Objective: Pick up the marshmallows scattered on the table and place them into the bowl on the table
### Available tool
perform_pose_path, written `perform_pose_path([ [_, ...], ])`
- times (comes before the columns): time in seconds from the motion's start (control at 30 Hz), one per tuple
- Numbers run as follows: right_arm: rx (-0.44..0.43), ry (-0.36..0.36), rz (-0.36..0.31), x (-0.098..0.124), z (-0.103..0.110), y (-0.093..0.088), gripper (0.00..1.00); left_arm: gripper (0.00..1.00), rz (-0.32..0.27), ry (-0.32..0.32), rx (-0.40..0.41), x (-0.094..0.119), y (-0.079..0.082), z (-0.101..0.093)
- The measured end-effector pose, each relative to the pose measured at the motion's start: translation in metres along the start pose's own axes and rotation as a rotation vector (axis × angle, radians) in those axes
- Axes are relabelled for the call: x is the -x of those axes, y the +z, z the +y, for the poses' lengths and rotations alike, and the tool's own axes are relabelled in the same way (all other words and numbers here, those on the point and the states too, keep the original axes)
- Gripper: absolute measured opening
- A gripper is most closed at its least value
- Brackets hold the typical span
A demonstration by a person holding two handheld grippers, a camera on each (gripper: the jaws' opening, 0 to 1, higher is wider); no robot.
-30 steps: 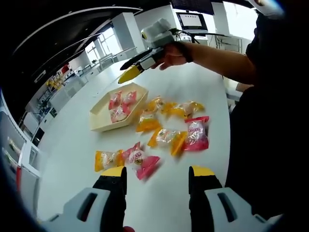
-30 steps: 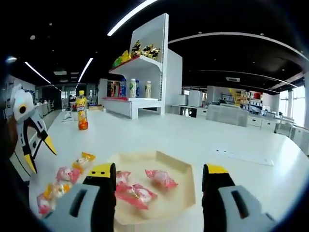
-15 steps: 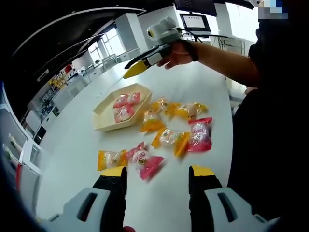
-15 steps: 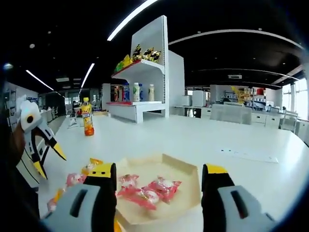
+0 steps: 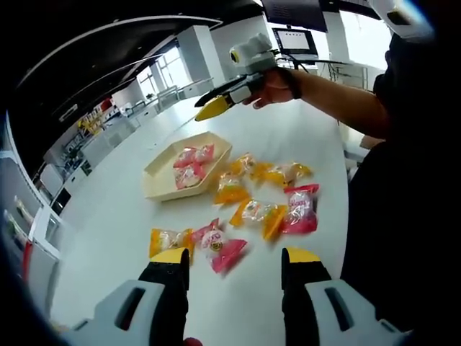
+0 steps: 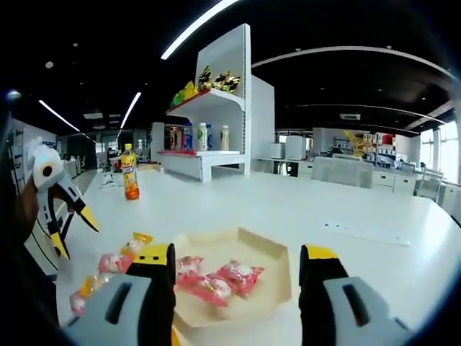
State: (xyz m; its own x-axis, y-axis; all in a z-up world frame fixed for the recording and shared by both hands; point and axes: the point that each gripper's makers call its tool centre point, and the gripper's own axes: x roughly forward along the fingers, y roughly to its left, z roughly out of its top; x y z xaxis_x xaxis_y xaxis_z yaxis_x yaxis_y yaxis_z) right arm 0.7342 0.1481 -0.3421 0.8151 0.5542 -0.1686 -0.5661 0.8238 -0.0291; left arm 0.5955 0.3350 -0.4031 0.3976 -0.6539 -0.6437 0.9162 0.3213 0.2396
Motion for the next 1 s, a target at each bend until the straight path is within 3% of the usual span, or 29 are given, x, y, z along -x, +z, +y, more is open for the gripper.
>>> perform_pose_path([
  [0.23,-0.038,0.047,0.000,0.006,0.006,0.003,0.68,0.50,0.002,0.005,-0.003,0.000,0.000,0.001],
  [0.53,0.037,0.050,0.035,0.015,0.015,0.005,0.68,0.50,0.006,0.002,-0.006,-0.001,-0.001,0.000],
  [1.0,0.060,0.077,0.000,0.025,0.012,0.012,0.66,0.50,0.009,0.001,-0.012,-0.002,-0.001,-0.001],
])
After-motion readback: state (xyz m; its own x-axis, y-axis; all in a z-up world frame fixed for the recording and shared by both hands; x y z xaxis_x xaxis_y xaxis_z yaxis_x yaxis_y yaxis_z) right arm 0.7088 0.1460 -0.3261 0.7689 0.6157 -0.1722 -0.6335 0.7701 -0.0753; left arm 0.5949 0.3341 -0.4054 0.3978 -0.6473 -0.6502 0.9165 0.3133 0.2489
